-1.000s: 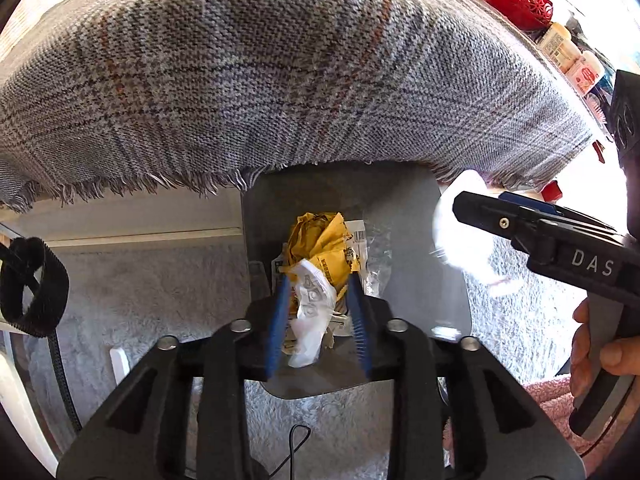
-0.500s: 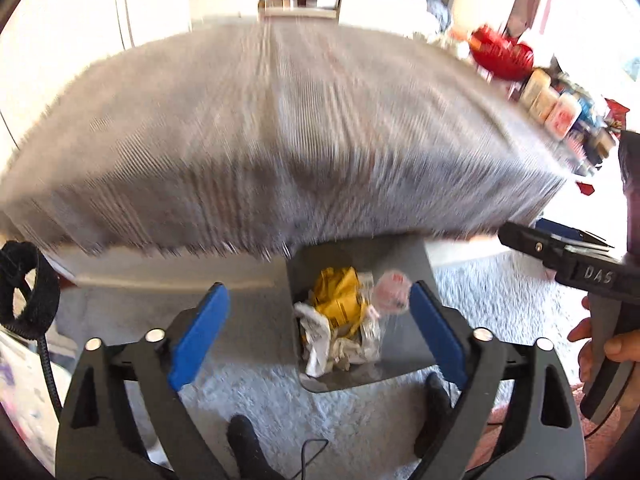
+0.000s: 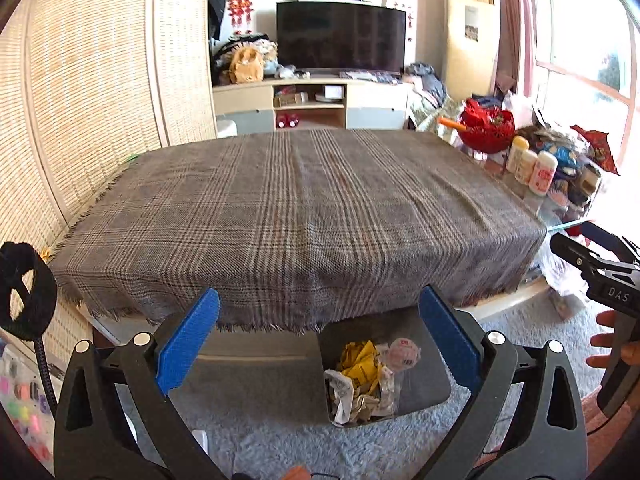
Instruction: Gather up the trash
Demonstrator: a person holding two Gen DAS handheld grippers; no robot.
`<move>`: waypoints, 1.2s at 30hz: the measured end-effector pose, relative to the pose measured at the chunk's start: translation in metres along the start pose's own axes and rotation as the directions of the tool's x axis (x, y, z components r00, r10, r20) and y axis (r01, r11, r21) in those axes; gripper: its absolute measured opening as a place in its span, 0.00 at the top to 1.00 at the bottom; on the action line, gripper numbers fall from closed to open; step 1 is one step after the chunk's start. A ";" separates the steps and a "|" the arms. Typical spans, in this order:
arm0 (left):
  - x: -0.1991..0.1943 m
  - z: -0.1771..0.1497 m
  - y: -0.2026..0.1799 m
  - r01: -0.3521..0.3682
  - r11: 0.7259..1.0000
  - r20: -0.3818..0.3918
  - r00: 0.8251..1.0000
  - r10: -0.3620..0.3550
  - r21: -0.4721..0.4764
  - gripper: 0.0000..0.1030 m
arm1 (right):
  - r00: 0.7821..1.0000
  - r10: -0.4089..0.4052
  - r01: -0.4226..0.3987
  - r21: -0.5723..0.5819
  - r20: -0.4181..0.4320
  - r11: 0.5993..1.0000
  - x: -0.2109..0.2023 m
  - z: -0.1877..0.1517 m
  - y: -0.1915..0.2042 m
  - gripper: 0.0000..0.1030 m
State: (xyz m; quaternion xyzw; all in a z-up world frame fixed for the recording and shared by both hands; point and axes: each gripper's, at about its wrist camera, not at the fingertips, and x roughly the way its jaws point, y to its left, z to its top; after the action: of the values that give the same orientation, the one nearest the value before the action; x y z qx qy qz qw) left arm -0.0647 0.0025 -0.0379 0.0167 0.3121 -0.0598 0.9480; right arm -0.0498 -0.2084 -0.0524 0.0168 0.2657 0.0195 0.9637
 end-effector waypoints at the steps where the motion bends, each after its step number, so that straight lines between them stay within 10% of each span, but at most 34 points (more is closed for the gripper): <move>1: -0.004 0.000 0.002 -0.004 1.000 0.017 1.000 0.004 -0.014 0.08 | 1.000 -0.009 0.009 0.000 0.014 1.000 -0.004 0.001 -0.002 0.03; 22: -0.051 -0.003 0.014 -0.144 0.987 0.216 0.964 0.156 -0.067 0.08 | 0.987 -0.055 0.055 0.004 0.152 0.998 -0.042 -0.004 0.013 0.03; 36: -0.032 -0.016 0.012 -0.160 0.985 0.151 0.974 0.168 -0.065 0.08 | 0.993 -0.063 0.064 -0.009 0.096 0.998 -0.029 -0.009 0.022 0.03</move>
State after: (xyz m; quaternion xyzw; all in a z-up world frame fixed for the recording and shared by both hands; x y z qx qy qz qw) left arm -0.0980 0.0191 -0.0318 0.0129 0.2358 0.0256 0.9714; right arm -0.0805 -0.1880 -0.0445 0.0034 0.2193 -0.0105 0.9756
